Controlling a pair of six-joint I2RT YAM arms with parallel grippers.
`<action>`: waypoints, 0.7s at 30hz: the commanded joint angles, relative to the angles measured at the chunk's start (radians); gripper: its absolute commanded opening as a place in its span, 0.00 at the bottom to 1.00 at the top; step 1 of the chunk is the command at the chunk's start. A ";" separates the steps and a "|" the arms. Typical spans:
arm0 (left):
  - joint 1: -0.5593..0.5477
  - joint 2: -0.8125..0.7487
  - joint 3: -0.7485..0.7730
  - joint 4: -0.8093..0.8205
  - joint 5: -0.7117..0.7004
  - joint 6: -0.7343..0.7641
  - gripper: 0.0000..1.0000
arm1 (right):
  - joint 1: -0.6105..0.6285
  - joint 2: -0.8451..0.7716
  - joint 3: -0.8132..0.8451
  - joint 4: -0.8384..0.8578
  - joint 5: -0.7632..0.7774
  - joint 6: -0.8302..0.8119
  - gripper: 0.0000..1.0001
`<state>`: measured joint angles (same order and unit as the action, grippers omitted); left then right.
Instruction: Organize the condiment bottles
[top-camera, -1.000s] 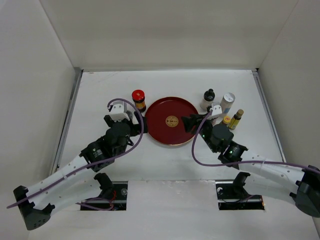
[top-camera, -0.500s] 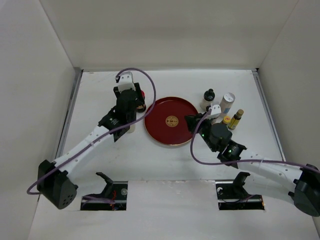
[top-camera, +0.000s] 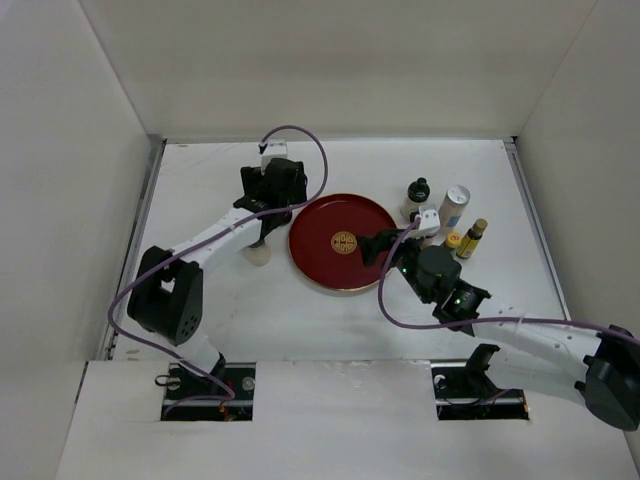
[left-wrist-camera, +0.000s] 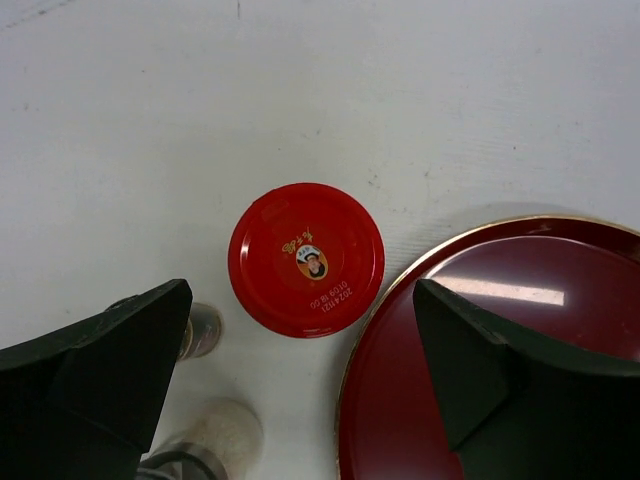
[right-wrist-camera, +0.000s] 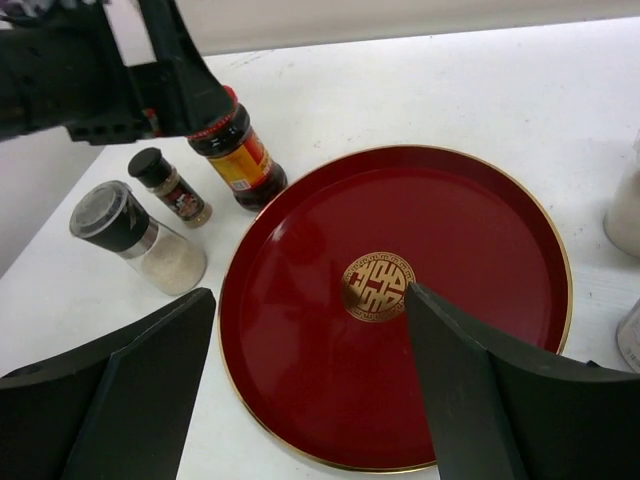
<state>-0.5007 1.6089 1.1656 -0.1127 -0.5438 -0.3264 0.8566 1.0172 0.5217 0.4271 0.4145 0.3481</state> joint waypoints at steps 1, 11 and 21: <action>0.014 0.025 0.078 0.016 0.025 -0.010 0.95 | -0.009 -0.026 0.012 0.042 0.010 0.006 0.83; 0.017 0.149 0.114 0.039 0.039 -0.025 0.88 | -0.012 -0.037 0.006 0.048 0.009 0.006 0.83; 0.035 0.125 0.114 0.088 0.041 -0.028 0.41 | -0.026 -0.020 0.003 0.053 0.012 0.008 0.83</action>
<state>-0.4713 1.7878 1.2411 -0.0971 -0.5110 -0.3481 0.8379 0.9955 0.5217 0.4282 0.4141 0.3481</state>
